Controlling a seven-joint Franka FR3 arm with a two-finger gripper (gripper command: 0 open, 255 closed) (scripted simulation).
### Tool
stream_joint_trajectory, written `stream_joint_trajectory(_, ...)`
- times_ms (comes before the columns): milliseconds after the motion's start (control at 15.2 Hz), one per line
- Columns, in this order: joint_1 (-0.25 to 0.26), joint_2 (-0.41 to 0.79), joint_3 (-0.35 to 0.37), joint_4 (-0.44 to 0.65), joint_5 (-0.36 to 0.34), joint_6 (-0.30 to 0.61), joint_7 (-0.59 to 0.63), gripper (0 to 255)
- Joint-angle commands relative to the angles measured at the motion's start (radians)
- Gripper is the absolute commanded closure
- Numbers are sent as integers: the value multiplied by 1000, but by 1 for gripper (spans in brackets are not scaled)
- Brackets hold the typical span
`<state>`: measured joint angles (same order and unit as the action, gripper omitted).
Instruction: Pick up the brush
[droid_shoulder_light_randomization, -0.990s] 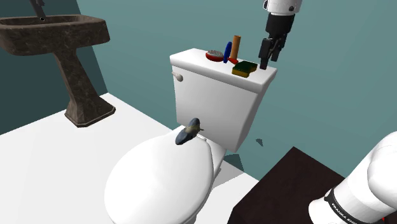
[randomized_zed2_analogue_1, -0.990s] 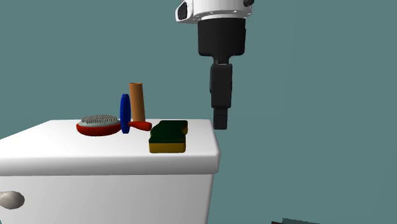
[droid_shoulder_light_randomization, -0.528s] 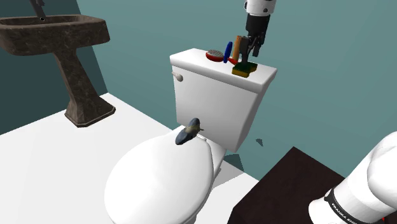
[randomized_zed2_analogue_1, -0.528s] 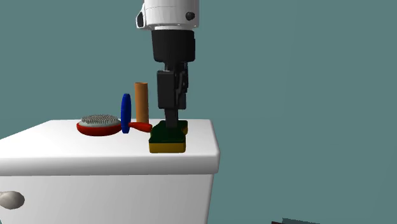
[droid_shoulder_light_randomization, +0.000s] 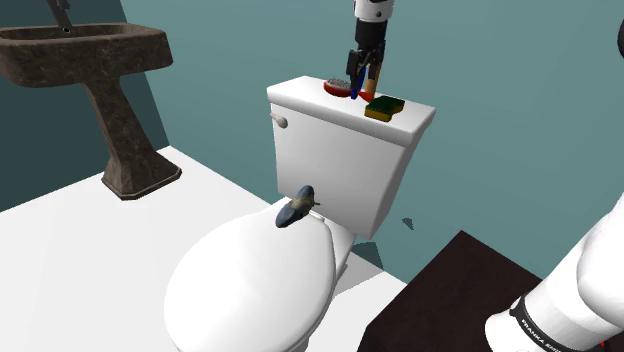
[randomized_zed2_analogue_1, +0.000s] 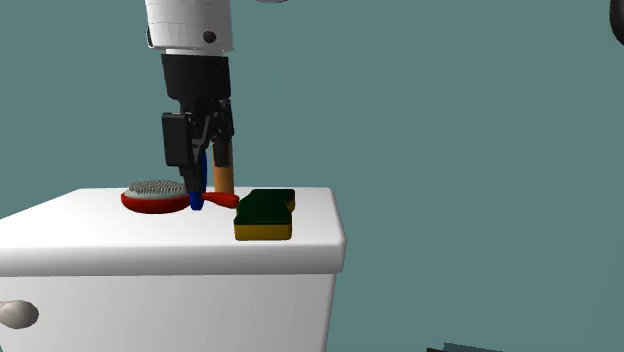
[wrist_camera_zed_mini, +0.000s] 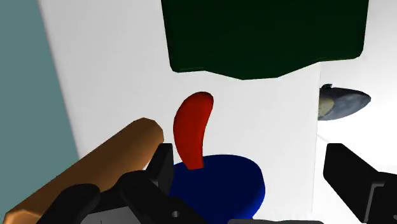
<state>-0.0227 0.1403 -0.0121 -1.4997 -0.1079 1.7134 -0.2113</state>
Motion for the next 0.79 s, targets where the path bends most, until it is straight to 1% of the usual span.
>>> stream_joint_trajectory(0,-2,84,-2,102,-1,-7,-11,0)
stream_joint_trajectory(330,-4,322,-2,445,-2,-88,-36,0)
stream_joint_trajectory(726,-5,288,-2,310,-4,12,-26,0)
